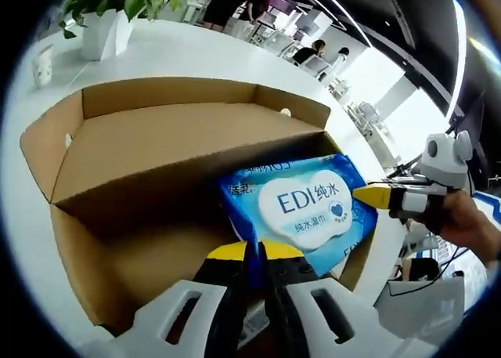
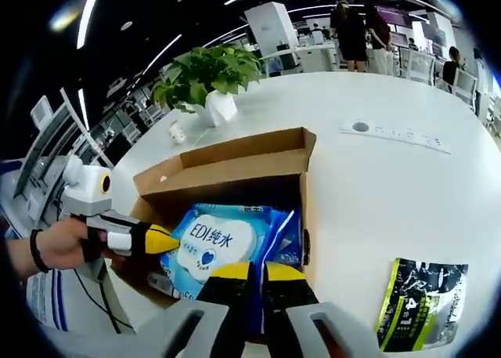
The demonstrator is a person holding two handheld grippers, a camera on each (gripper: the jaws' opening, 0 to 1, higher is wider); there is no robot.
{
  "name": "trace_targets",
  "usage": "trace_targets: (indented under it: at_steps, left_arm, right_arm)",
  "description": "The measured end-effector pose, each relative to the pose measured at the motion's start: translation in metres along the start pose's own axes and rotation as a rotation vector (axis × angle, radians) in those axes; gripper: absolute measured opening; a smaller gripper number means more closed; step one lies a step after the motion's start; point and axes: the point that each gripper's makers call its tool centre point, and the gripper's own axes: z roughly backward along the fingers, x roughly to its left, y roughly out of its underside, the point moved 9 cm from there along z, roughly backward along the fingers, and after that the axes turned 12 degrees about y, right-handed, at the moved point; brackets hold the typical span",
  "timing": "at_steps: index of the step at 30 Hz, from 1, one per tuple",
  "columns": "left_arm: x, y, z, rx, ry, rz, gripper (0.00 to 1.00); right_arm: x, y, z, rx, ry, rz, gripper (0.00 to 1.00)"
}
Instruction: Operate the shoe box by opening the lid, removing the specified soft item, and placing it in the target area until the item is outside and the box remains undamaged.
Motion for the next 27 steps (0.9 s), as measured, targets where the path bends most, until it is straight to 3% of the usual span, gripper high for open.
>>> trace_targets:
  at_steps: [5,17,27]
  left_arm:
    - [-0.003,-0.003,0.007,-0.017,0.005,0.009,0.0]
    - [-0.011,-0.005,0.026,-0.05,-0.011,-0.032,0.0]
    - [-0.026,-0.016,0.04,-0.095,-0.017,-0.075,0.0]
  right_arm:
    - [-0.005,0.0,0.001,-0.009,0.001,-0.038,0.0]
    - [0.011,-0.005,0.01,-0.049,-0.012,-0.018,0.0]
    - [0.015,-0.015,0.024,-0.092,-0.018,-0.025,0.0]
